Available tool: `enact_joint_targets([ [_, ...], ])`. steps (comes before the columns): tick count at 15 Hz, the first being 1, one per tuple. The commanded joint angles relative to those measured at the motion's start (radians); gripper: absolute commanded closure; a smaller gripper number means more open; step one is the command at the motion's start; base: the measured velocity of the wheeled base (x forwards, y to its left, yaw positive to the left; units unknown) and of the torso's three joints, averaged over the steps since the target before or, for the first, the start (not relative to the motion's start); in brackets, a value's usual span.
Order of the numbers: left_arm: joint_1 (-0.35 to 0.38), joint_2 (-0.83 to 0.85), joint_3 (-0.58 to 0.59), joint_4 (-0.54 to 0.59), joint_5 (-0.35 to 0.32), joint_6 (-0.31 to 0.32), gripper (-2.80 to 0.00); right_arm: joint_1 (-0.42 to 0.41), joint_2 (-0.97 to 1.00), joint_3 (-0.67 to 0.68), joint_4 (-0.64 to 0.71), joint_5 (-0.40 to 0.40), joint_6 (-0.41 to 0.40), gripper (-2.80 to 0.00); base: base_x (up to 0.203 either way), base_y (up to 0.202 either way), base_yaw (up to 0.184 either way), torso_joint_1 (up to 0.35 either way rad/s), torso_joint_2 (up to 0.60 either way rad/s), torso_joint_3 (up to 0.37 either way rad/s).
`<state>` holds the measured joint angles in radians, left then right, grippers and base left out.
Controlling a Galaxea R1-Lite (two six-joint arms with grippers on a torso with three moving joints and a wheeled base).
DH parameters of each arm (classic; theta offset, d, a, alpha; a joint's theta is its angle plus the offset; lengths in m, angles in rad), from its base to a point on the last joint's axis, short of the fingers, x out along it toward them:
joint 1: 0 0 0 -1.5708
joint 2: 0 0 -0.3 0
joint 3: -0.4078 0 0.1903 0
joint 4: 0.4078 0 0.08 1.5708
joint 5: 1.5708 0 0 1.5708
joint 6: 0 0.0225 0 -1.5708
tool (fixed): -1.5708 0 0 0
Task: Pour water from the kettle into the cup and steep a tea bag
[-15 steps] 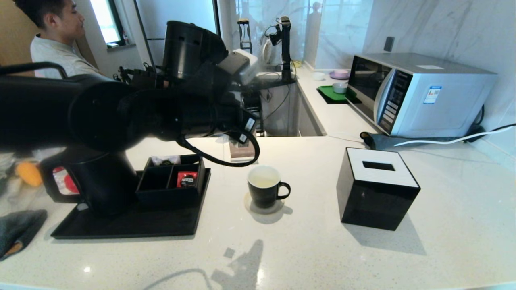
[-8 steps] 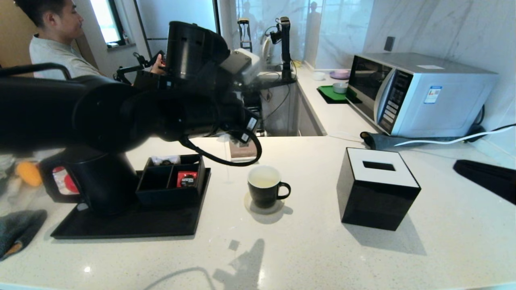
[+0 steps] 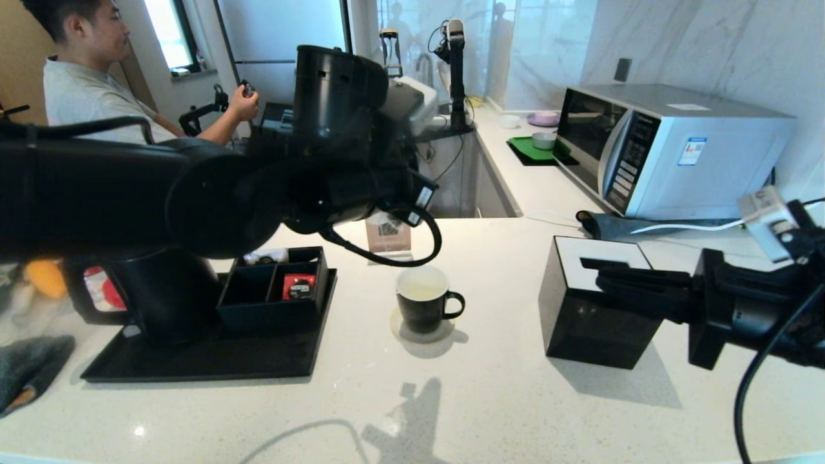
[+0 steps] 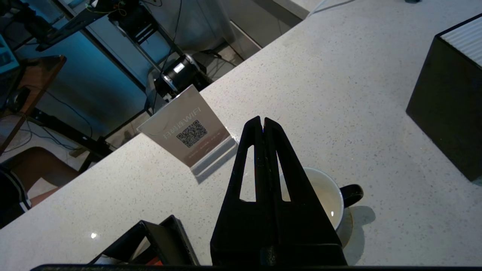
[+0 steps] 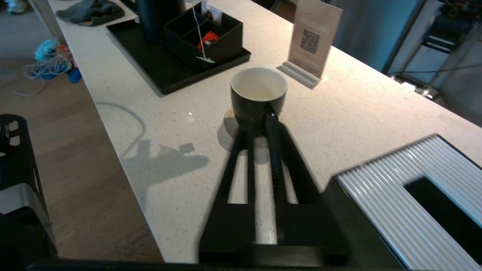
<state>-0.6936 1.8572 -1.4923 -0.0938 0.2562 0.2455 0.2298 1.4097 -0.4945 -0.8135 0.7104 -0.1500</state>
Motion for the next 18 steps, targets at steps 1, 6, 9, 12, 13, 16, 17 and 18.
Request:
enact_joint_targets([
  [1, -0.001, 0.008, 0.0, -0.001, 0.002, 0.001, 0.0, 0.059, 0.147, -0.005, -0.105, 0.005, 0.02, -2.8, 0.0, 0.0, 0.0, 0.0, 0.0, 0.0],
  [6, -0.001, 0.011, -0.005, -0.024, 0.002, 0.0, 0.0, 0.166, 0.31, -0.043, -0.377, 0.007, 0.193, -2.8, 0.0, 0.0, 0.0, 0.0, 0.0, 0.0],
  [9, -0.003, 0.009, -0.028, -0.024, 0.003, 0.0, 0.0, 0.198, 0.409, -0.072, -0.481, 0.009, 0.201, -2.8, 0.0, 0.0, 0.0, 0.0, 0.0, 0.0],
  [12, -0.004, 0.01, -0.055, -0.024, 0.003, 0.001, 0.0, 0.241, 0.486, -0.132, -0.521, 0.008, 0.224, -2.8, 0.0, 0.0, 0.0, 0.0, 0.0, 0.0],
  [13, -0.004, 0.01, -0.059, -0.024, 0.002, 0.001, 0.0, 0.255, 0.514, -0.152, -0.537, 0.007, 0.233, -2.8, 0.0, 0.0, 0.0, 0.0, 0.0, 0.0],
  [16, -0.012, 0.003, -0.062, -0.024, 0.002, 0.001, 0.0, 0.291, 0.592, -0.192, -0.607, 0.007, 0.278, -2.8, 0.0, 0.0, 0.0, 0.0, 0.0, 0.0],
  [17, -0.018, 0.003, -0.06, -0.024, 0.002, 0.0, 0.0, 0.301, 0.618, -0.208, -0.637, 0.008, 0.298, -2.8, 0.0, 0.0, 0.0, 0.0, 0.0, 0.0],
  [18, -0.026, 0.002, -0.061, -0.024, 0.002, 0.0, 0.0, 0.31, 0.636, -0.222, -0.661, 0.01, 0.319, -2.8, 0.0, 0.0, 0.0, 0.0, 0.0, 0.0],
])
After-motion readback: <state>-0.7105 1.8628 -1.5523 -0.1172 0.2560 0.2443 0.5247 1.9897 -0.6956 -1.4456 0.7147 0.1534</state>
